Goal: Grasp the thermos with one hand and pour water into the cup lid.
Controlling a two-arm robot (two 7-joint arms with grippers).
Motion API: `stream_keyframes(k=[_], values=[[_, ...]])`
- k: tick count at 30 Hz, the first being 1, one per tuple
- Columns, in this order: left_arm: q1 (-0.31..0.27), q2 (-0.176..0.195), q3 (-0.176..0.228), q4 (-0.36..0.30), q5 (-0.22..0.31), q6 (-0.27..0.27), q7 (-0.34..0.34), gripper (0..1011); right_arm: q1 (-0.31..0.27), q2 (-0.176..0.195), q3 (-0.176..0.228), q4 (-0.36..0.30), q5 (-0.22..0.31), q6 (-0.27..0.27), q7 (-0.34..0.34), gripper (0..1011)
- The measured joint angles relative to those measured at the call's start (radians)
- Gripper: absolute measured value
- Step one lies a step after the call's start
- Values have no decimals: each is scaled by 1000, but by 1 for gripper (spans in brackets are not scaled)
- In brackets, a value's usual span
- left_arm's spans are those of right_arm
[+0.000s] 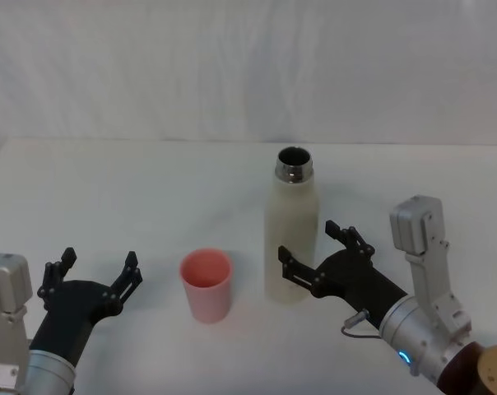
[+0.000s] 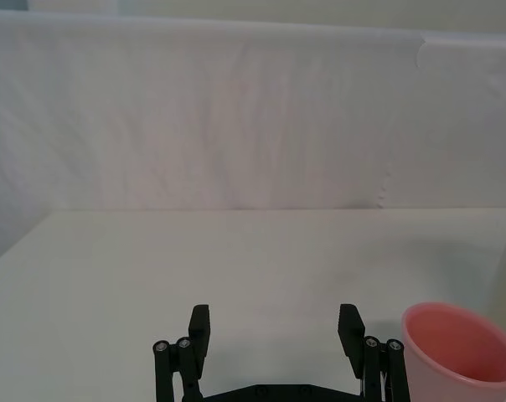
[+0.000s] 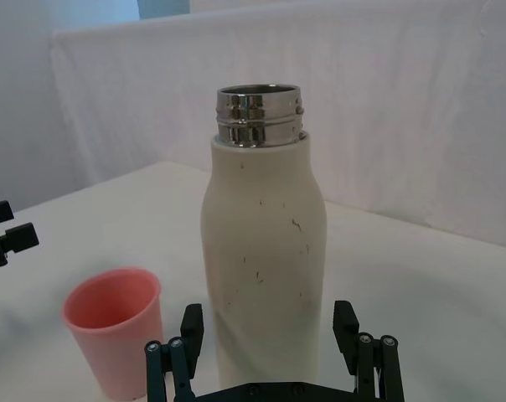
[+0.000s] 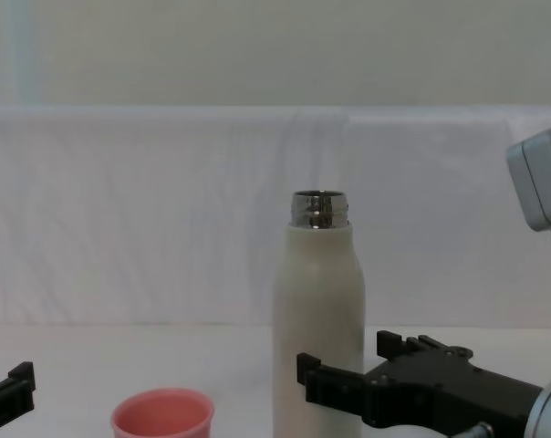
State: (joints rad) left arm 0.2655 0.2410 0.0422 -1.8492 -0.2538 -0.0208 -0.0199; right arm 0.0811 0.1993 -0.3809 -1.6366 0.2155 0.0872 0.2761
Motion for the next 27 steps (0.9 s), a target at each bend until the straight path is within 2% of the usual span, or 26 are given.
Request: stream_keyframes(k=[27], values=[[0,0,0,0,0,0,0,1001,60,-32,-15,59,1,13,-13,1000]])
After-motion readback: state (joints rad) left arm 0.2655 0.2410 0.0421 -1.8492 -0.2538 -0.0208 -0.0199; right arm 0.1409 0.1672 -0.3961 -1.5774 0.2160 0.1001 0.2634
